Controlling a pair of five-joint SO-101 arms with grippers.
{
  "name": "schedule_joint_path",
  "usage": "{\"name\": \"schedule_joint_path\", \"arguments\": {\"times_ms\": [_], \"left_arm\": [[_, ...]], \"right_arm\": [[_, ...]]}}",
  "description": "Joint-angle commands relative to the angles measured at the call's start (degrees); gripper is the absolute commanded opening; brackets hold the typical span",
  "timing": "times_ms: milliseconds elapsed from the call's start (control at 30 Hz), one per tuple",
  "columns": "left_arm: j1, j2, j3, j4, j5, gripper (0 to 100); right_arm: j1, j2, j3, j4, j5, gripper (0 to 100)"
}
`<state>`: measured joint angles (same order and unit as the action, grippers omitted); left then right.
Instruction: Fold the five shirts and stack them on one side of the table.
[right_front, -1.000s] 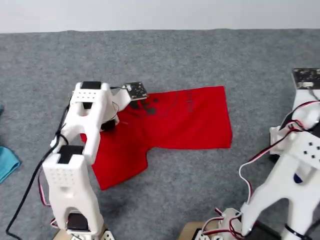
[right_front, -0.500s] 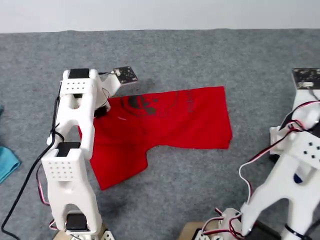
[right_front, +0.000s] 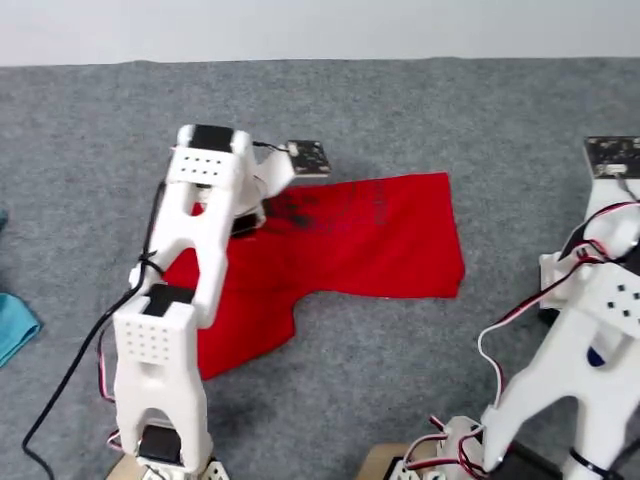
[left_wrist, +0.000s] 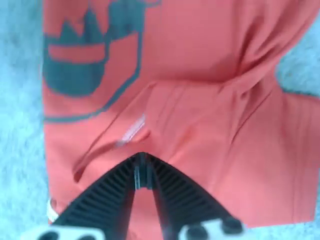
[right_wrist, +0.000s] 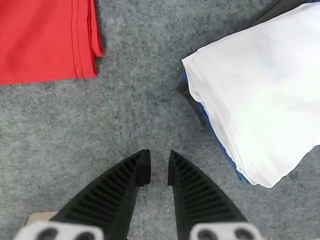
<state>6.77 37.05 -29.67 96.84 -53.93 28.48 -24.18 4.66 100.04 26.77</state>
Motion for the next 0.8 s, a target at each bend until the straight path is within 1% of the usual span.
{"name": "schedule_joint_path", "arguments": {"times_ms": [0,167,300,367,500,633,767], "left_arm": [[2.46,1.41,-2.15,-0.88,-0.09,0],[4.40,7.65,-2.68,-2.29,-0.09,0],[4.75,10.73,-6.11,-2.46,-0.09,0],[5.01,10.90,-8.22,-2.11,0.00,0],[5.71,9.23,-12.35,-1.41,2.81,0],[5.98,7.74,-15.43,2.20,2.81,0],[5.45,7.30,-15.69,2.55,2.81,0]], "right_arm": [[-0.48,-1.89,-0.26,0.66,0.00,7.2],[-0.48,-1.89,-0.26,0.66,0.00,7.2],[-0.48,-1.80,-0.26,0.66,0.00,7.2],[-0.48,-1.80,-0.26,0.66,0.00,7.2],[-0.48,-1.80,-0.26,0.66,0.00,7.2],[-0.48,-1.80,-0.26,0.66,0.00,7.2],[-0.48,-1.80,-0.26,0.66,0.00,7.2]]}}
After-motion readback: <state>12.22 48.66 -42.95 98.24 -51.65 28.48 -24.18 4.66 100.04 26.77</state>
